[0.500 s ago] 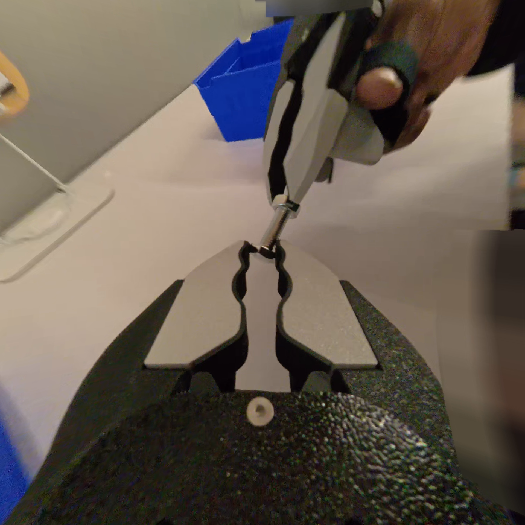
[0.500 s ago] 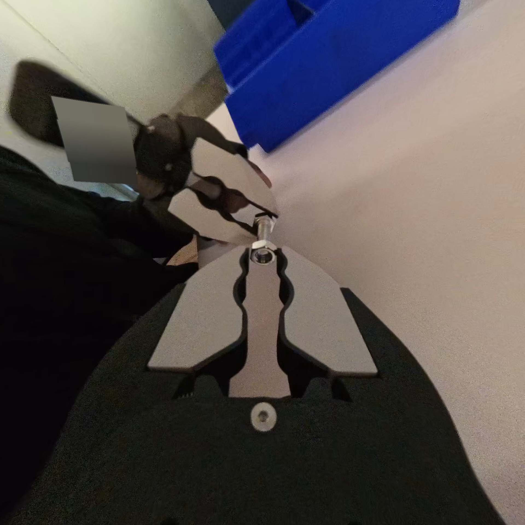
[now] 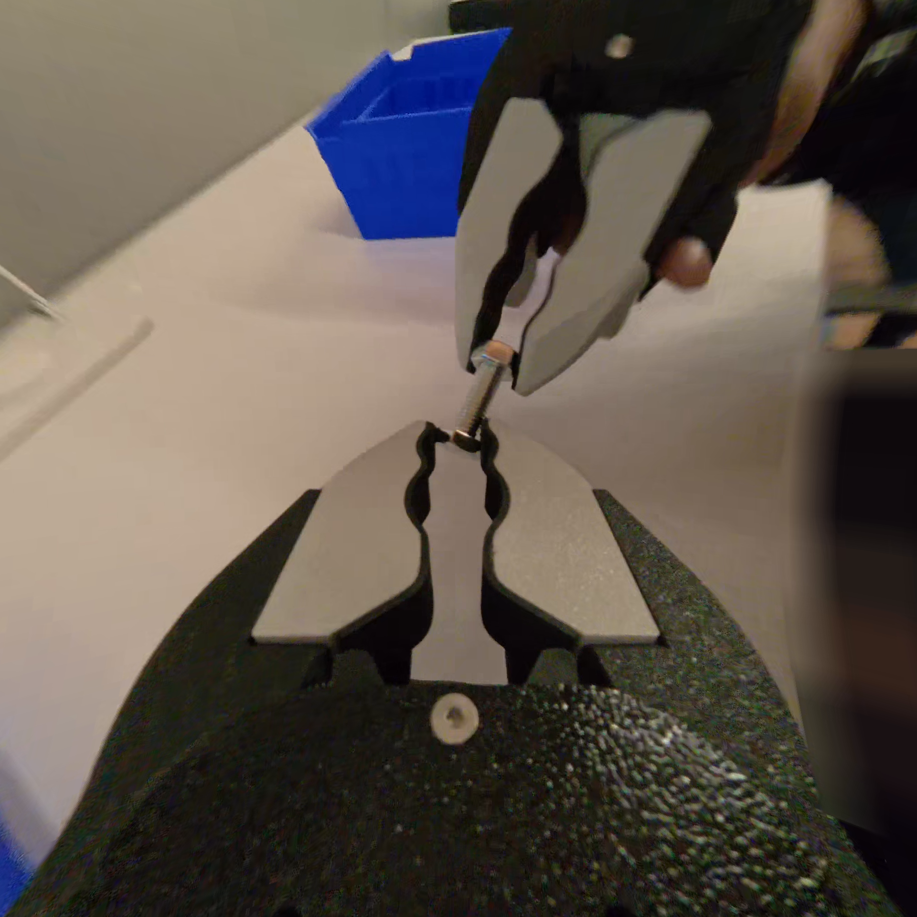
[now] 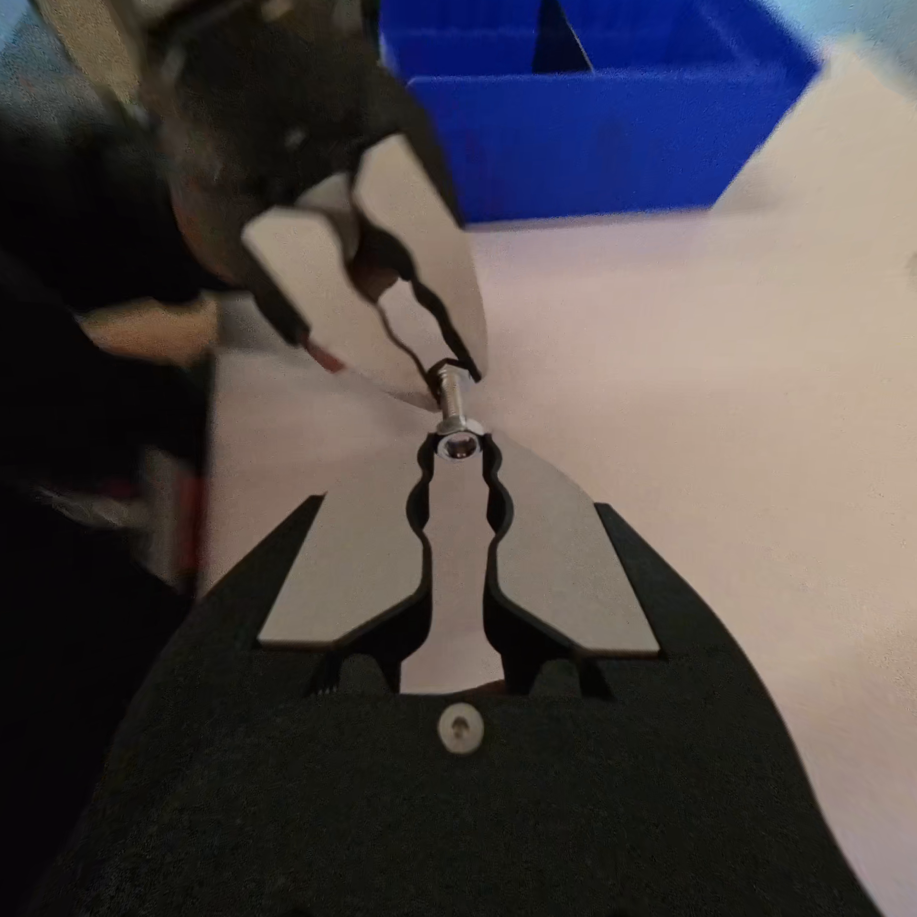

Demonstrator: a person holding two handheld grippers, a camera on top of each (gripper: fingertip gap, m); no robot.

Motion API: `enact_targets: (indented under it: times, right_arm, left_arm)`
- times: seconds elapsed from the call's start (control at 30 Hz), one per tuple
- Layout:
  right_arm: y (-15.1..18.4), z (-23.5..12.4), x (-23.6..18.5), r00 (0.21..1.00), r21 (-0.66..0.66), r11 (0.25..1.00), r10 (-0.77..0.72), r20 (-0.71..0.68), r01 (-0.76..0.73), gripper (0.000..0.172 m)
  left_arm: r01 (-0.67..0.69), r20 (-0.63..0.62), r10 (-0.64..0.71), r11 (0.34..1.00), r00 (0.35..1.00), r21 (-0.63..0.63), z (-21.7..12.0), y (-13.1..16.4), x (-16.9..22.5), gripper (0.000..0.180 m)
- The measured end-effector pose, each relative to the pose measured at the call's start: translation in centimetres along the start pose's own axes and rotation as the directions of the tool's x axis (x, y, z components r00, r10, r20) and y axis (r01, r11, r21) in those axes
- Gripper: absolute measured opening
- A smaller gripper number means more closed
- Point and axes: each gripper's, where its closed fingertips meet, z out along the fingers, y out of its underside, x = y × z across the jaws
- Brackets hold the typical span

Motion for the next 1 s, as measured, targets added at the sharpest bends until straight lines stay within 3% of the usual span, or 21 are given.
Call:
enact_targets:
  times: [0.07,0.1,0.17,0.23,0.33,0.43,0.5,0.67,0.73,0.8,0.83,0.9,0.97,1.0]
  right_arm:
    - [0.1,0.1,-0.6,0.911,-0.006,0.923,0.380,0.161,-0.384,0.018]
    - [-0.1,0.0,-0.9,0.844,-0.007,0.870,0.479,0.240,-0.492,0.018]
    - [-0.7,-0.4,-1.3,0.823,0.042,0.861,0.469,0.322,-0.507,0.021]
    - [-0.7,-0.6,-1.4,0.912,0.098,0.932,0.313,0.266,-0.348,0.030]
    - [-0.7,-0.9,-0.9,0.999,0.128,0.992,-0.005,0.048,-0.001,0.038]
    - [-0.7,-1.2,-0.6,0.929,0.051,0.935,-0.340,-0.145,0.350,0.039]
    - [-0.4,-1.0,-0.7,0.855,-0.019,0.873,-0.482,-0.190,0.488,0.038]
    - [0.2,-0.2,-0.7,0.825,-0.078,0.844,-0.536,-0.179,0.531,0.019]
    - [0.3,-0.2,-0.3,0.895,-0.075,0.907,-0.421,-0.147,0.415,0.019]
    - [0.1,-0.1,0.0,0.996,-0.026,0.997,-0.077,-0.053,0.076,0.019]
    - [-0.1,0.0,0.0,0.986,-0.001,0.987,0.160,0.037,-0.160,0.019]
    - [-1.1,-0.1,0.3,0.850,0.045,0.867,0.475,0.229,-0.497,0.019]
    - [-1.8,-0.3,0.7,0.796,0.088,0.823,0.506,0.332,-0.561,0.020]
    - [-2.0,-0.4,1.0,0.832,0.123,0.851,0.452,0.323,-0.510,0.022]
  left_arm:
    - [-0.198,0.100,0.199,0.980,0.975,-0.015,-0.3,-0.2,-0.1,0.017]
    - [-0.241,0.121,0.241,0.970,0.963,-0.012,-0.4,-0.3,-0.1,0.017]
    - [-0.166,0.078,0.163,0.985,0.984,0.036,-0.4,-0.7,0.3,0.016]
    - [-0.011,0.018,0.010,0.997,1.000,0.071,-0.5,-0.7,0.1,0.016]
    - [0.151,-0.068,-0.145,0.984,0.987,0.090,-0.7,-0.8,-0.1,0.016]
    - [0.249,-0.135,-0.241,0.968,0.961,0.042,-0.6,-0.2,0.1,0.016]
    - [0.266,-0.166,-0.259,0.964,0.951,0.017,-0.5,0.0,0.5,0.016]
    - [0.197,-0.180,-0.200,0.980,0.963,-0.037,-0.3,0.2,1.3,0.017]
    - [0.102,-0.119,-0.106,0.994,0.987,-0.043,-0.2,0.1,0.8,0.017]
    - [-0.122,0.019,0.123,0.992,0.992,-0.043,-0.3,-0.4,-0.2,0.017]
    - [-0.264,0.099,0.269,0.963,0.958,-0.054,-0.4,-0.9,-0.8,0.017]
    - [-0.441,0.217,0.446,0.894,0.868,-0.077,-0.7,-1.6,-1.8,0.016]
    - [-0.401,0.217,0.396,0.916,0.892,-0.025,-0.7,-2.1,-2.5,0.016]
    - [-0.337,0.195,0.330,0.942,0.924,0.002,-0.6,-2.1,-3.0,0.016]
